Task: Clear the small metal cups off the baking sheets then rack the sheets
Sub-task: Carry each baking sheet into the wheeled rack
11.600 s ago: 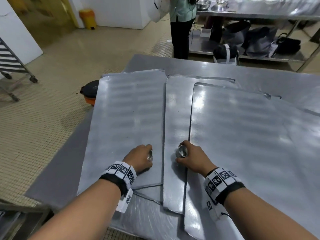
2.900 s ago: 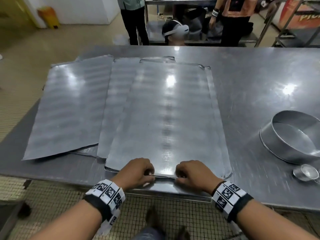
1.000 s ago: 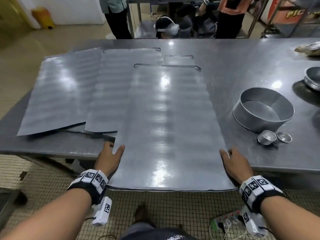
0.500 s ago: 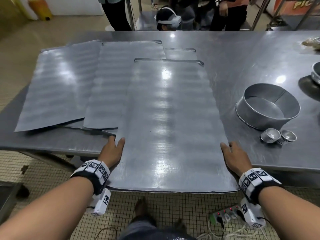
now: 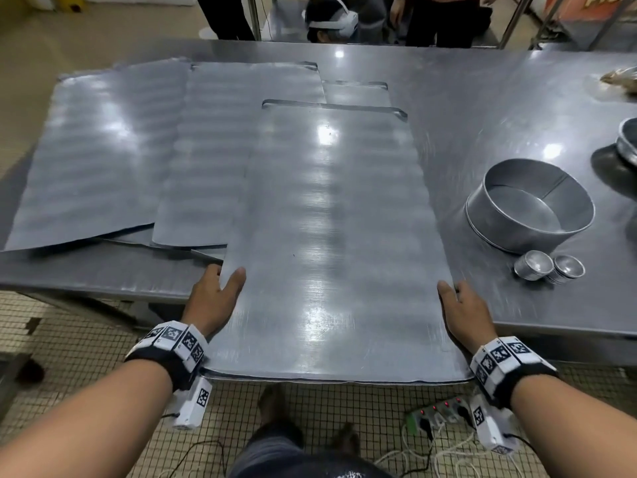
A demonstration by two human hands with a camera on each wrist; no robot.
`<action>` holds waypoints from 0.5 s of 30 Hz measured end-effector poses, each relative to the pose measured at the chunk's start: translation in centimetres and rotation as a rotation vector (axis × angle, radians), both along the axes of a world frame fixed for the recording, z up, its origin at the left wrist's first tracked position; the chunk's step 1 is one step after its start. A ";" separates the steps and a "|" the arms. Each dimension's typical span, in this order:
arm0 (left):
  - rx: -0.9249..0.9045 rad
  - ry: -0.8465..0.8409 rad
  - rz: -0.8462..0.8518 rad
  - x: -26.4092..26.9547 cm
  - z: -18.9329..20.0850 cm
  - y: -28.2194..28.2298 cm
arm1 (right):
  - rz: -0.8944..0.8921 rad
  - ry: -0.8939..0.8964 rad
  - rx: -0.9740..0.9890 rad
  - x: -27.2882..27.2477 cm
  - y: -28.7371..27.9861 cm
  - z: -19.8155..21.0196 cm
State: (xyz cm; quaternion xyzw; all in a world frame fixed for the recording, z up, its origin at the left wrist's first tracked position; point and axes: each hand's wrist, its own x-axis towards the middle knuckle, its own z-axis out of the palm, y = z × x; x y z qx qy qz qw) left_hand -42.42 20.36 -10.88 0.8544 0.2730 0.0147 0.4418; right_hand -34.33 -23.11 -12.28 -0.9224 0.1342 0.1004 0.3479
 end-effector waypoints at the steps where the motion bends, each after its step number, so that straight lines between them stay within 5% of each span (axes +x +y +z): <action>1: -0.028 -0.003 0.010 0.0 0.1 -0.1 | -0.007 -0.005 0.018 -0.1 0.0 0.1; 15: 0.004 -0.054 0.045 -0.3 1.5 -0.5 | -0.014 -0.112 0.103 -0.1 -0.4 3.9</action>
